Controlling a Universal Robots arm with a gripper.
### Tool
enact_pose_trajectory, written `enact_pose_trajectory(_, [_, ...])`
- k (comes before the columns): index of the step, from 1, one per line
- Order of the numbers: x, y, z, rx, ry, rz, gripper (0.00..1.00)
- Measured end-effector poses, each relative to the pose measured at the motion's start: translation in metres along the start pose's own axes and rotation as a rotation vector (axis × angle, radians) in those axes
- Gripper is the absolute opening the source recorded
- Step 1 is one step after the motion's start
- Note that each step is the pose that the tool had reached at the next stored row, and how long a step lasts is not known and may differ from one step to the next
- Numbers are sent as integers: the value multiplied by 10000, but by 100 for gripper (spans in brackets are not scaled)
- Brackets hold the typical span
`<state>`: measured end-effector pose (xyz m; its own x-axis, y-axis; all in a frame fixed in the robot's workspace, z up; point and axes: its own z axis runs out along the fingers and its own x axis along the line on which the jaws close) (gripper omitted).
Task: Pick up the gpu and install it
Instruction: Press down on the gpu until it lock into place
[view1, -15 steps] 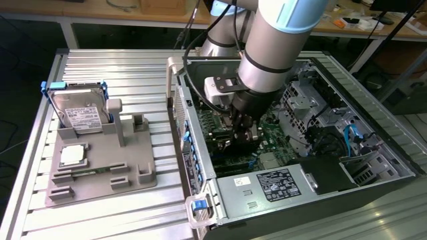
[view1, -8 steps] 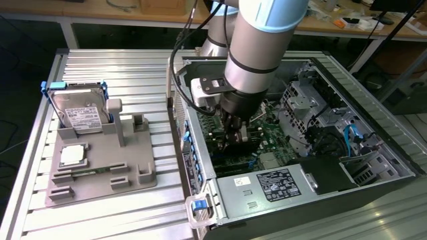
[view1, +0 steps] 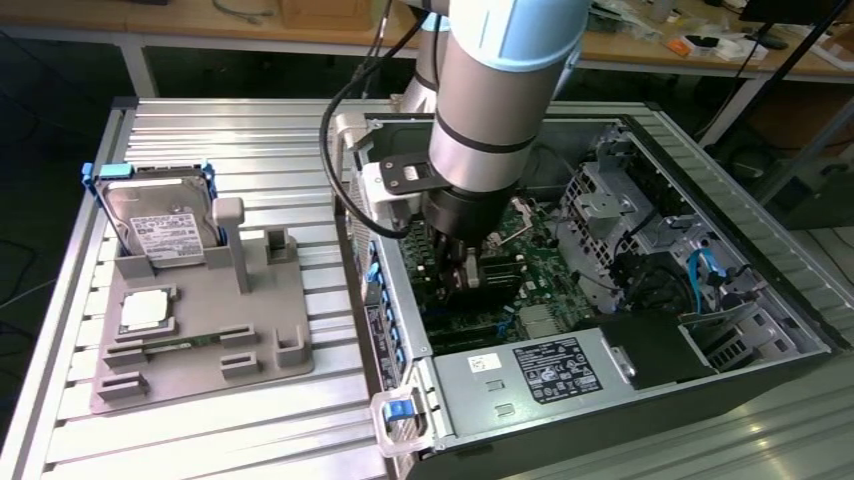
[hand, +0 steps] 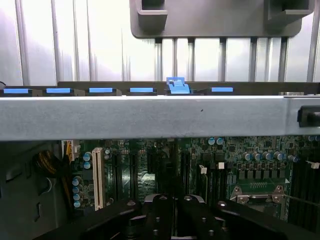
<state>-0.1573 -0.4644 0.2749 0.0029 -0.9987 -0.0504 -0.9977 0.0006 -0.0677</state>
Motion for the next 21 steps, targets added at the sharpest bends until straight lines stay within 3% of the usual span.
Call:
enact_pose_trajectory(5, [1,8,28,-1,1,1,11])
enact_pose_trajectory(6, [-4,1,-70,91,43,-7,11])
enact_pose_trajectory(7, [-4,151,-81,447,45,-24,11])
enact_pose_trajectory(8, [-4,274,-89,710,45,-36,11])
enact_pose_trajectory(9, [-5,254,-88,643,46,-33,11])
enact_pose_trajectory(10, [-4,194,-84,276,45,-14,11])
enact_pose_trajectory(11, [-4,145,-80,-275,39,18,11])
enact_pose_trajectory(12, [-4,122,-67,-388,38,28,11])
enact_pose_trajectory(14, [0,126,-4,-392,43,27,11])
enact_pose_trajectory(21, [2,129,36,-389,46,27,11])
